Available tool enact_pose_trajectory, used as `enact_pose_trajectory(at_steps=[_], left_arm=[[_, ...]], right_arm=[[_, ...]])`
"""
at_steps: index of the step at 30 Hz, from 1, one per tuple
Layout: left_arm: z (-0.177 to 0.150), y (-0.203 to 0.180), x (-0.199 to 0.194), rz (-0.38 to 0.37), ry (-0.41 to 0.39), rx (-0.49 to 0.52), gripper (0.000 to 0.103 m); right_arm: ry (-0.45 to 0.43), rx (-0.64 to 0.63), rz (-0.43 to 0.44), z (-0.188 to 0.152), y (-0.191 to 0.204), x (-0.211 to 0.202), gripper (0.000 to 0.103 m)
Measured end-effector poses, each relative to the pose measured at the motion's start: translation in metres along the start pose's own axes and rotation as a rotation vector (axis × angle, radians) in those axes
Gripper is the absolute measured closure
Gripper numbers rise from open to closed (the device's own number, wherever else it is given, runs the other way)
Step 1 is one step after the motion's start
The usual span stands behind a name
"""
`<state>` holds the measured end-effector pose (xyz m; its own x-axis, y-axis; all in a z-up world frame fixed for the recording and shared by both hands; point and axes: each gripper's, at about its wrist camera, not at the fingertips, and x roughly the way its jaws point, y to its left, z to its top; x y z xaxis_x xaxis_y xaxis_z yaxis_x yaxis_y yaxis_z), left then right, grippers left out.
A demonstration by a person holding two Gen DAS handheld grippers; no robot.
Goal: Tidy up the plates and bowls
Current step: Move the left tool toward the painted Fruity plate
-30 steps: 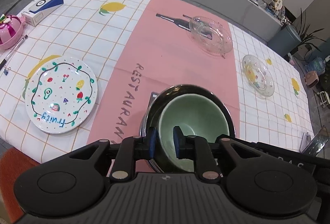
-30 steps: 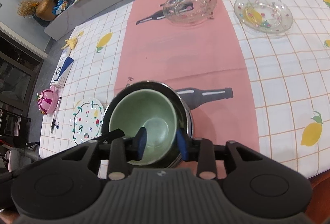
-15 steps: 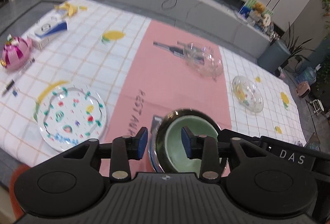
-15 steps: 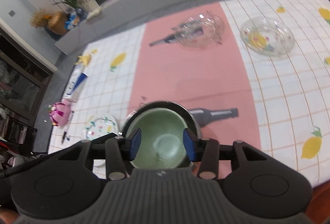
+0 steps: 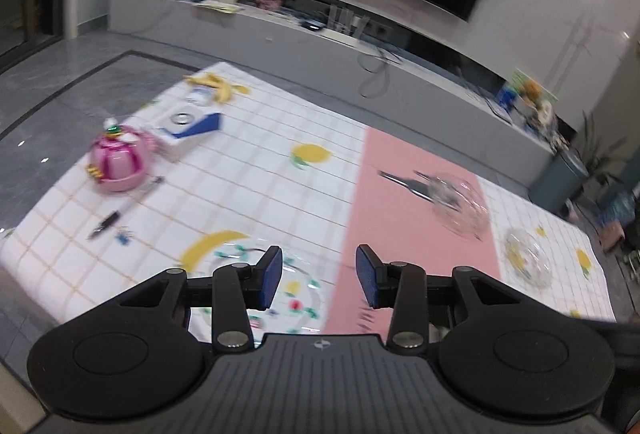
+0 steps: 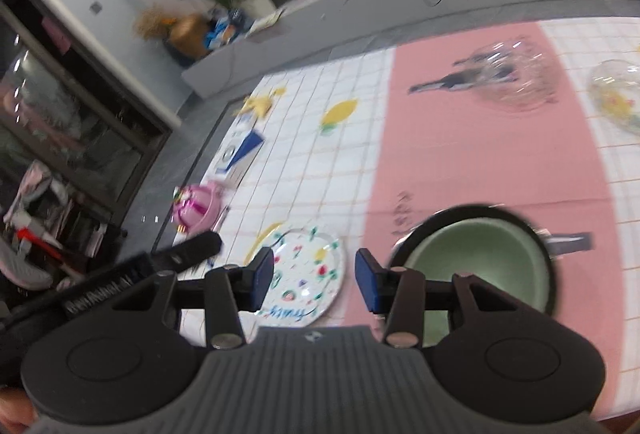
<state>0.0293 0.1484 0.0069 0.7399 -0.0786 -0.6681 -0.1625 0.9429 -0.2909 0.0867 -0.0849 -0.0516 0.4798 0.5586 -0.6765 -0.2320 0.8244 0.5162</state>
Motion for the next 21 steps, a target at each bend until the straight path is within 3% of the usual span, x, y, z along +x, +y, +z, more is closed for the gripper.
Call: enact_pose_trajectory(at_steps=[5, 11, 21], left_arm=[[0.0, 0.047, 0.013, 0.026, 0.013, -0.085, 0.056], [-0.009, 0.089, 0.042, 0.053, 0.056, -0.19, 0.056], [-0.025, 0.114, 0.088, 0.075, 0.124, -0.249, 0.056]], right_arm=[[0.079, -0.033, -0.006, -0.009, 0.021, 0.045, 0.058], [0.126, -0.042, -0.076, -0.009, 0.028, 0.09, 0.058], [0.168, -0.019, -0.166, 0.002, 0.015, 0.141, 0.06]])
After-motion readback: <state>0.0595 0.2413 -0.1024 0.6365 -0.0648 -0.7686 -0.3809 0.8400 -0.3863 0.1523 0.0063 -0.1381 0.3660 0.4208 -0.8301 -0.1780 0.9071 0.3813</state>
